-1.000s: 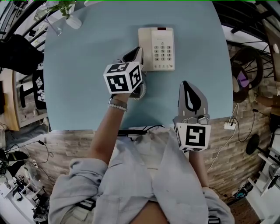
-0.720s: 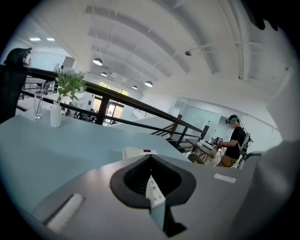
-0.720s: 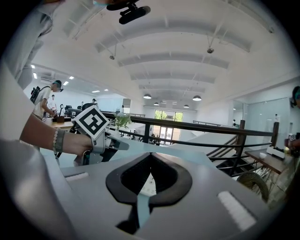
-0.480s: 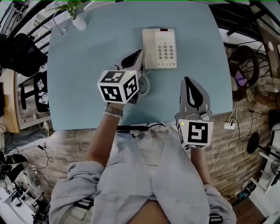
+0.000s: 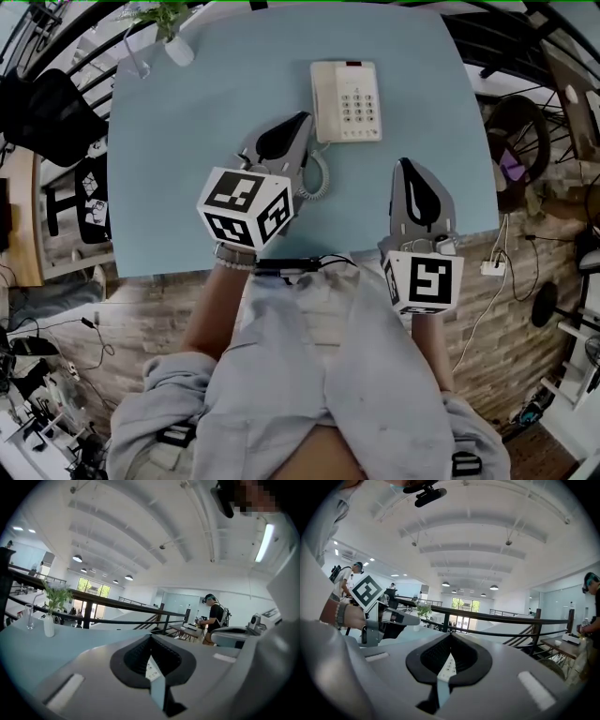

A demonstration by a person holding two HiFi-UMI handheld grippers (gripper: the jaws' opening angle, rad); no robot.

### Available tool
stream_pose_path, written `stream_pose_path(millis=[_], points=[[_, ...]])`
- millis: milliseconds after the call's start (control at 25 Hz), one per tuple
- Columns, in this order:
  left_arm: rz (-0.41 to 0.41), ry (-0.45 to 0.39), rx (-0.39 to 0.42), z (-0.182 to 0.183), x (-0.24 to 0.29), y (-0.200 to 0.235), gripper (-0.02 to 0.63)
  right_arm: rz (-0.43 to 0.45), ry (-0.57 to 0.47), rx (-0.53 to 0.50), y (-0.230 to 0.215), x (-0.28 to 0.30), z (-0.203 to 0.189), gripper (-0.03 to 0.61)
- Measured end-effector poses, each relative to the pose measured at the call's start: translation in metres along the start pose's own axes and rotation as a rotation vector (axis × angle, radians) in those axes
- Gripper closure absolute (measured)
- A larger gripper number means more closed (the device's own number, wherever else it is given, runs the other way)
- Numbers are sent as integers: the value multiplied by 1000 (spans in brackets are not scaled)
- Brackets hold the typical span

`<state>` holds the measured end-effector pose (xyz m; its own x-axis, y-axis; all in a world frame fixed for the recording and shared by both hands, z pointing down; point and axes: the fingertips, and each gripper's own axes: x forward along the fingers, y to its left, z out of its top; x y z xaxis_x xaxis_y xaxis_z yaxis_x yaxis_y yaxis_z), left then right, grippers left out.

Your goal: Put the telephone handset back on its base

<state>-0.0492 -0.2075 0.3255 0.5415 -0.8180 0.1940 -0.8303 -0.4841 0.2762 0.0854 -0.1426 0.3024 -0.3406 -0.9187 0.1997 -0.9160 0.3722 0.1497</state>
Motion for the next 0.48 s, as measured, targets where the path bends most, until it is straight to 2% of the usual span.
stream_pose_path(millis=[280, 480], points=[[-57, -41, 99, 13, -36, -20, 611, -7, -21, -17, 10, -14, 15, 572], [-63, -55, 120, 15, -56, -24, 611, -14, -41, -22, 15, -22, 21, 572]])
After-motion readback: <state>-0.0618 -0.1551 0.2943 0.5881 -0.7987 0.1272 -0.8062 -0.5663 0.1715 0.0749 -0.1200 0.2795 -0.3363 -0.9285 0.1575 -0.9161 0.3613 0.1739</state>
